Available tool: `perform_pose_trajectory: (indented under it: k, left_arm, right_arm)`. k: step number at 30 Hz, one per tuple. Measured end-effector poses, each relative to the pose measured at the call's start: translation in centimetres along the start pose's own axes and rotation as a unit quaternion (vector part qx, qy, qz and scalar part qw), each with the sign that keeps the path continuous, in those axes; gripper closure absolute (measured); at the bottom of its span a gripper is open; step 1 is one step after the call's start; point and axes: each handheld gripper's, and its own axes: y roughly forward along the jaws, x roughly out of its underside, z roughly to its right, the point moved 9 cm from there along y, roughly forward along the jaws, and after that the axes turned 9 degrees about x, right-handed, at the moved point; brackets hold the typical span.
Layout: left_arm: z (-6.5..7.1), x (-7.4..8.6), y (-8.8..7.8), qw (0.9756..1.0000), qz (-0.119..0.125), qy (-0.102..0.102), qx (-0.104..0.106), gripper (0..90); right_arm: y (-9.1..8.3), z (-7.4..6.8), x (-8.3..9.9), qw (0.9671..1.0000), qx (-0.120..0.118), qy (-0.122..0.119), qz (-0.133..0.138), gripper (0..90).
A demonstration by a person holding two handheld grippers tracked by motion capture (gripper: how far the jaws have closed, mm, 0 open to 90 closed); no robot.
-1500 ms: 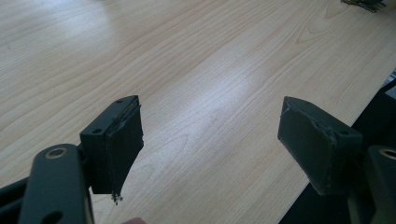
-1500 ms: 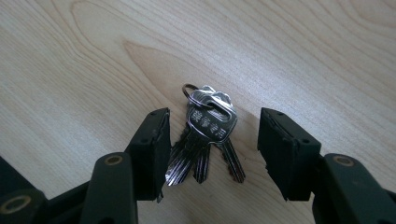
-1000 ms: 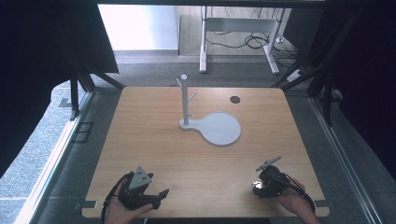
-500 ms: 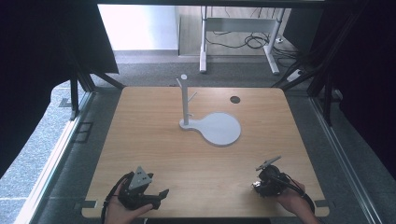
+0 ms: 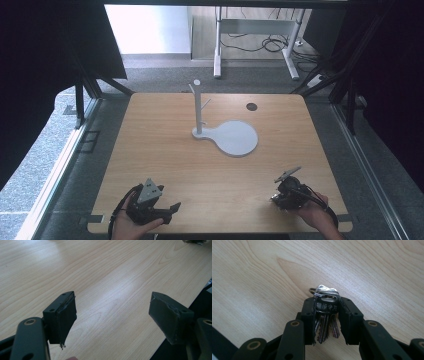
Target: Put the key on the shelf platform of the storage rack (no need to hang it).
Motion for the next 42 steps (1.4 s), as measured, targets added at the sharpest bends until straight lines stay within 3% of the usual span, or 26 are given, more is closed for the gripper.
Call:
perform_pose_trajectory:
  k: [27,42]
  left_arm:
    - [0.0,0.0,0.0,1.0,0.001,0.0,0.0,22.5]
    - [0.1,-0.2,-0.1,1.0,0.005,-0.001,0.0,22.5]
  right_arm:
    - [-4.4,2.1,-1.9,0.9986,0.007,0.004,0.052,67.4]
    - [-6.1,3.2,-3.1,0.998,0.014,0.004,0.062,67.5]
